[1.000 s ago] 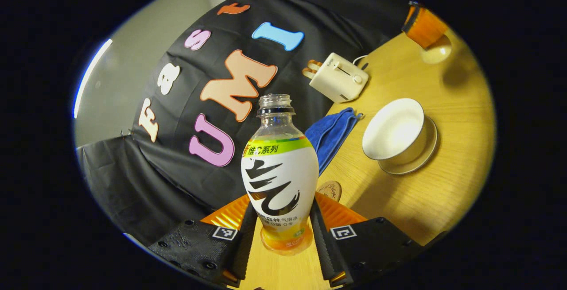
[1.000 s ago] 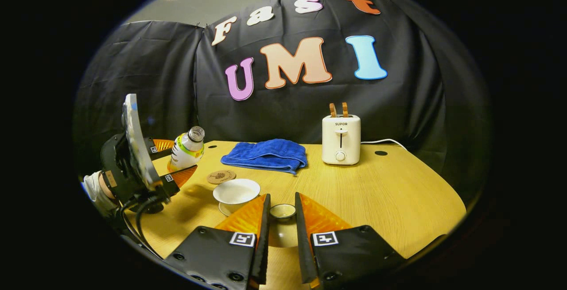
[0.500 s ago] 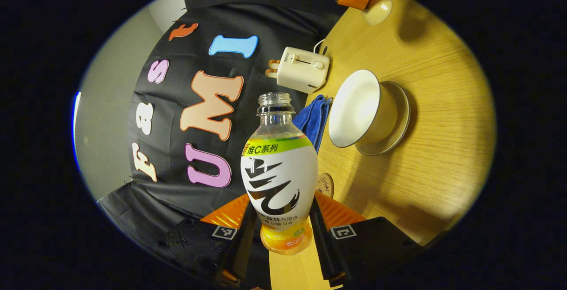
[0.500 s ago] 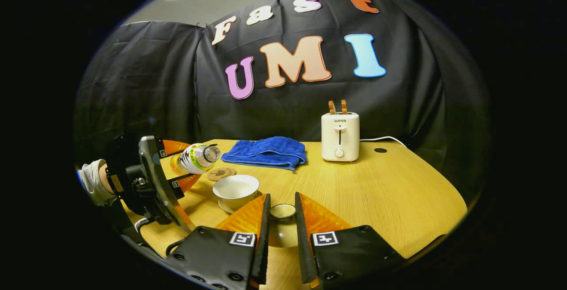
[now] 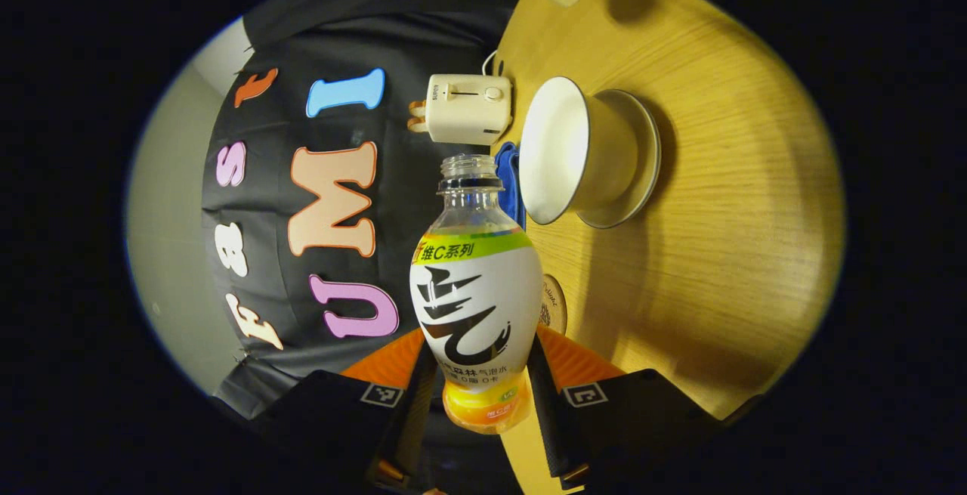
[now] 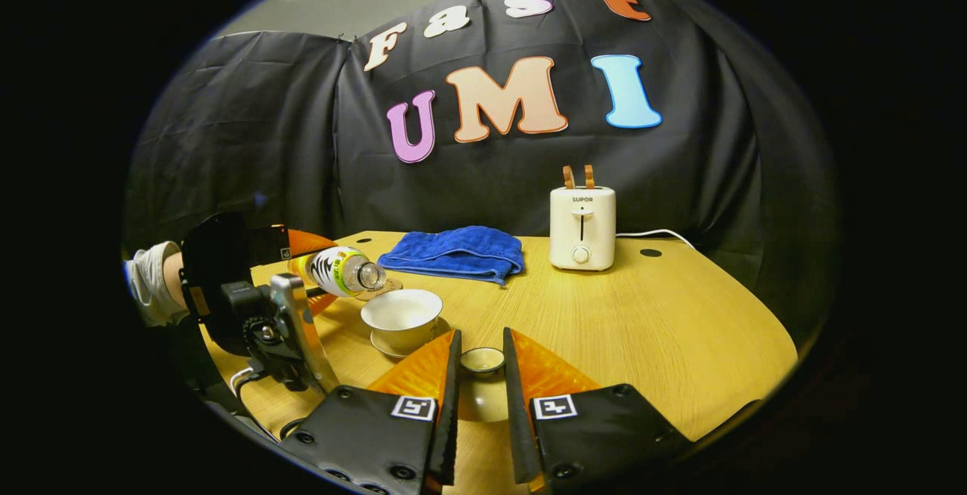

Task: Open the teacup lid with one hand, grasp the water bottle and pour water into the teacup with the other hand; after pouring, place the water bottle on the coaster and then close the teacup lid.

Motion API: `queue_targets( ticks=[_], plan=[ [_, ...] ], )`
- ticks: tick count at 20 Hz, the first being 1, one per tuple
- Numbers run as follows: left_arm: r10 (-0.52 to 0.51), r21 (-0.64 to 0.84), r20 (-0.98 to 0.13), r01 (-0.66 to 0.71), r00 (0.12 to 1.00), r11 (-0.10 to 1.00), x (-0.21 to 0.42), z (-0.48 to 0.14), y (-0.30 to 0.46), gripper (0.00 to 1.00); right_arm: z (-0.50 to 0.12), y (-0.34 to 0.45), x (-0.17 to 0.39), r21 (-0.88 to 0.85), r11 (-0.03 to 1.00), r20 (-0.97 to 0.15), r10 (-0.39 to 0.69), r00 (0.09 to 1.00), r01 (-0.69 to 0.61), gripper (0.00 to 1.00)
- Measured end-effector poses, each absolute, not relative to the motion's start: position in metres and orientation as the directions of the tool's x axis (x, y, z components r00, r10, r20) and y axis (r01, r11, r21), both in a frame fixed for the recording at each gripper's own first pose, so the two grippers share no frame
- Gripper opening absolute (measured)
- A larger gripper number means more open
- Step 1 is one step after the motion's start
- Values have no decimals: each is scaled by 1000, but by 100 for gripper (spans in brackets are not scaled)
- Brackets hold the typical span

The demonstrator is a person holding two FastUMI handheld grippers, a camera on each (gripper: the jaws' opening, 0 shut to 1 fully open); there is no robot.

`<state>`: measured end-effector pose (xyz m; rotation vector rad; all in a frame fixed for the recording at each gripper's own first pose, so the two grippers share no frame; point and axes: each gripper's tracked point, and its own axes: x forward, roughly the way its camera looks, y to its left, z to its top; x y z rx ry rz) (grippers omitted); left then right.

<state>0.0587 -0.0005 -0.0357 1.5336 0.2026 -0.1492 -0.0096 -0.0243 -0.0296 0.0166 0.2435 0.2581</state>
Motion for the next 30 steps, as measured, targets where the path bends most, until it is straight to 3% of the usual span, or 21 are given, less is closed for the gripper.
queue_targets(
  ticks=[14,30],
  plan=[
    [76,935,-259,270,963,-229,64,-23,3,61,-41,-18,-11,69,960,-249,278,928,-270,33],
    [94,861,-252,267,963,-434,71,-2,-5,62,-39,-14,-14,101,952,-230,306,924,-290,34]
  ],
)
